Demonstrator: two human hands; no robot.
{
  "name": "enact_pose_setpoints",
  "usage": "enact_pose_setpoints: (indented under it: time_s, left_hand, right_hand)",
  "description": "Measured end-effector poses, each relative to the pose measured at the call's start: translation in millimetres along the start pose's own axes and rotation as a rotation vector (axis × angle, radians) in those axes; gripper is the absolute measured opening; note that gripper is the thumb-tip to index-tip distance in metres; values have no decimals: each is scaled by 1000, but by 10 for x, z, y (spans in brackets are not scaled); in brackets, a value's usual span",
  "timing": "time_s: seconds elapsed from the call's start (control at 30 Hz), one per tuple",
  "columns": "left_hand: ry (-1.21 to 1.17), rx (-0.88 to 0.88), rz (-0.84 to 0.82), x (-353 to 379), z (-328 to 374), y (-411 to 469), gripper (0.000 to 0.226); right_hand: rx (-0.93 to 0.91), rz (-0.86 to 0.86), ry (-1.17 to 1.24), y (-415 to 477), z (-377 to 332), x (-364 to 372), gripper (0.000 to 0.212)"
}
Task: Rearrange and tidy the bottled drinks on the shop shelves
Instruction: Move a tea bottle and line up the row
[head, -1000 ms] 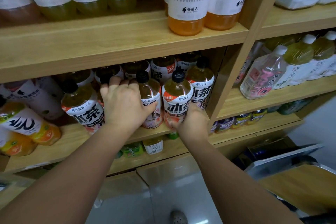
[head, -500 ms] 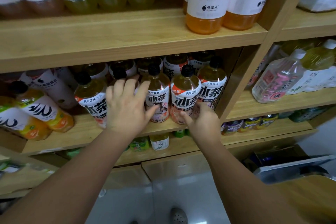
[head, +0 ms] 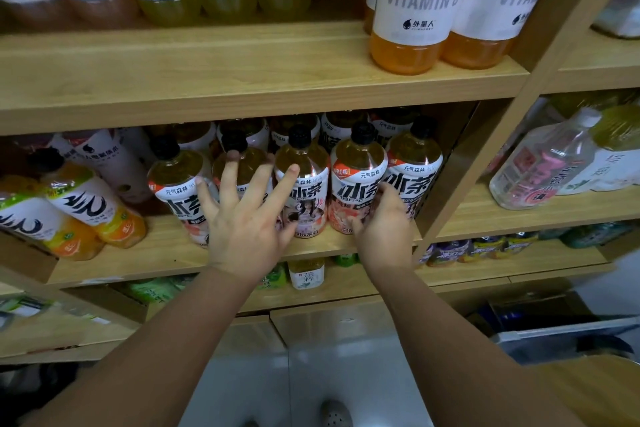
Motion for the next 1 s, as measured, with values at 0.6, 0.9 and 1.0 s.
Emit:
enact_pose_setpoints:
  time_s: [0.6, 0.9, 1.0]
  left_hand:
    - [29, 100, -92, -26, -24, -53, 86]
    - [-187, 82, 145, -107, -177, -544, 26]
    - [-307, 26, -68, 295, -210, -852, 33]
  right_hand:
    - [-54, -49, 73, -25, 9, -131, 58]
    - [-101, -228, 114, -385, 453, 90, 17]
    - [7, -355, 75, -538, 744, 259, 21]
Point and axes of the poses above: each hand's wrist, its own y-axis towards the middle knuckle, its own x-axis out of the palm, z = x × y, the point moved 7 cm from there along y, towards the middle knuckle, and after that the axes turned 10 degrees about y, right-handed, at the moved point
